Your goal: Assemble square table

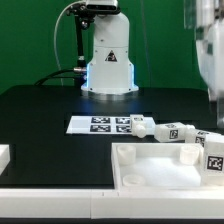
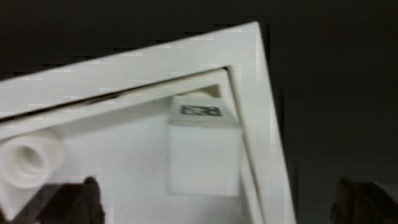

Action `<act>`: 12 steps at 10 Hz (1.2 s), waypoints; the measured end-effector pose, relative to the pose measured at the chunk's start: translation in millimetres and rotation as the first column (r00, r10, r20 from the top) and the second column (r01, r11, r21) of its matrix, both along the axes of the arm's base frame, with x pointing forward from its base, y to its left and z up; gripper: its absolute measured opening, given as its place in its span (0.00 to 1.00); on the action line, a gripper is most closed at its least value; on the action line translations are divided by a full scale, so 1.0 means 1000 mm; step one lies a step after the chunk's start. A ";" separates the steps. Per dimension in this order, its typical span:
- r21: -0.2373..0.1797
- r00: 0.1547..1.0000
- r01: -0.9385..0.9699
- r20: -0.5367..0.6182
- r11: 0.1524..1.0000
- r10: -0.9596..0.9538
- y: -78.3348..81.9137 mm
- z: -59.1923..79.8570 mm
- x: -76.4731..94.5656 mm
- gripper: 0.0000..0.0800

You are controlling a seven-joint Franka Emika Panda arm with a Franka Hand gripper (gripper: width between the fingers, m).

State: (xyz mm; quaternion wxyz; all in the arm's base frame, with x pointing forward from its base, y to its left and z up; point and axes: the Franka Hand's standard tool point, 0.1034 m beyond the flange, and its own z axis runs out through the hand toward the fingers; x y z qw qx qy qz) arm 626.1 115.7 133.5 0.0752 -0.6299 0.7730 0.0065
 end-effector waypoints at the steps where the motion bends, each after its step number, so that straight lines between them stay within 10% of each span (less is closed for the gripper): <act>1: 0.002 0.998 -0.058 -0.003 0.998 0.058 0.008 0.004 -0.013 0.81; 3: -0.017 0.952 -0.305 -0.019 0.952 0.304 0.006 0.011 -0.012 0.81; 12: -0.007 0.998 0.013 -0.069 1.000 -0.013 0.023 -0.019 -0.056 0.81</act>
Offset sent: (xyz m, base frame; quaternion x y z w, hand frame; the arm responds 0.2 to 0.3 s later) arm 0.0000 0.0000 0.0000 0.0000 0.0000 0.0000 1.0000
